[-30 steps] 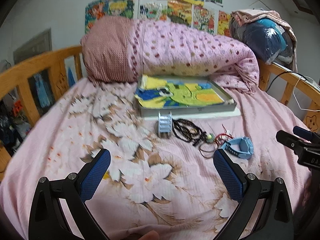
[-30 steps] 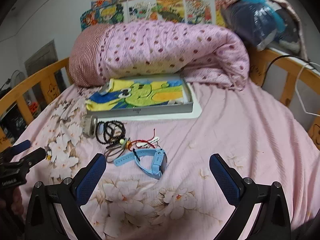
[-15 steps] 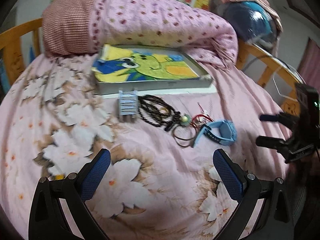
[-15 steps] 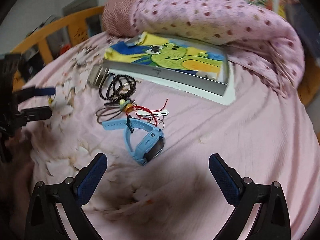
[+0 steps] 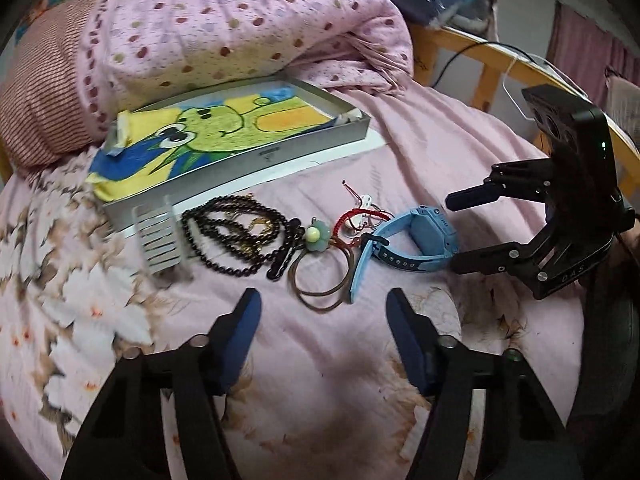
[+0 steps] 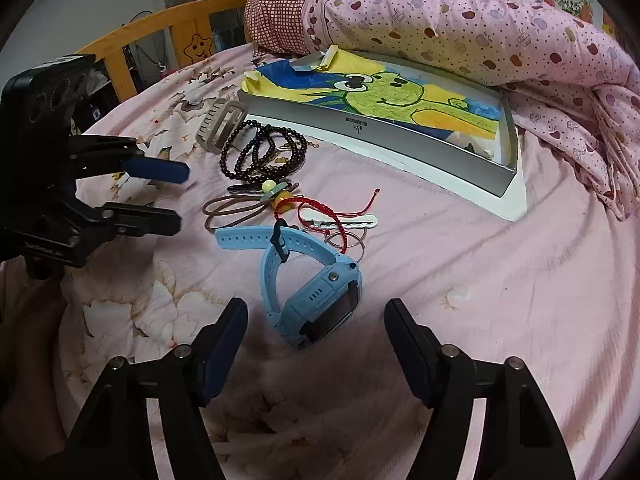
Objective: Organize jewelry
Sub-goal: 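Reach the right tool to the light-blue smartwatch and grasp it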
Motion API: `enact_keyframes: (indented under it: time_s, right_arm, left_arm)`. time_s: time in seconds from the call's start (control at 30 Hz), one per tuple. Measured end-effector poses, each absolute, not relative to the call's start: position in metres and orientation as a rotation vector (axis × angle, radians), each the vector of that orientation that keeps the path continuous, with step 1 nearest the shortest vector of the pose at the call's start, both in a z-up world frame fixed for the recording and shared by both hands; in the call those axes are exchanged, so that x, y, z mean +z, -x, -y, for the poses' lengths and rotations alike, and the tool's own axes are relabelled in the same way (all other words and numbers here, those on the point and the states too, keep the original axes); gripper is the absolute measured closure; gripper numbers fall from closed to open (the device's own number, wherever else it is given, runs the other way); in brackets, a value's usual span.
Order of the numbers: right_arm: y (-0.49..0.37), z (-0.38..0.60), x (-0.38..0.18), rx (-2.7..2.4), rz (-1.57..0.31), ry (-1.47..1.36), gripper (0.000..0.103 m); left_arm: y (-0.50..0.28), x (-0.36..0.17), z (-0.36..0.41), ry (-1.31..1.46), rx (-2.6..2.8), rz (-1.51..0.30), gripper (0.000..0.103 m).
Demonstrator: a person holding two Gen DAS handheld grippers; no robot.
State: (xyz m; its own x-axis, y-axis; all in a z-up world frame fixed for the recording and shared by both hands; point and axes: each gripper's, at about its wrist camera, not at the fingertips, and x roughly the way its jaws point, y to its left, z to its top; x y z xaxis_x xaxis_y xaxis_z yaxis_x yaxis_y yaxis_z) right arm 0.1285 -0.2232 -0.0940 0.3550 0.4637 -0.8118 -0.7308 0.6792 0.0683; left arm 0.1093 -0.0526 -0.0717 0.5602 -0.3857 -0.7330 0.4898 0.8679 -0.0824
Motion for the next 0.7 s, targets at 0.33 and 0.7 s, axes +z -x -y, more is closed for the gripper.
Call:
enact_keyframes:
  time_s: [0.33,0.7]
  right_arm:
    - [-0.133,0.216,-0.1,0.775,-0.892,0.324,0.042]
    - [-0.13,0.216,-0.098,0.764,-0.88,0.3,0.055]
  left_arm:
    - [-0.13,-0.089,0.071,-0.221,-0.534,-0.873,0.085]
    - [-0.13,-0.088,0.065,-0.165,-0.449,-0.878,0.102]
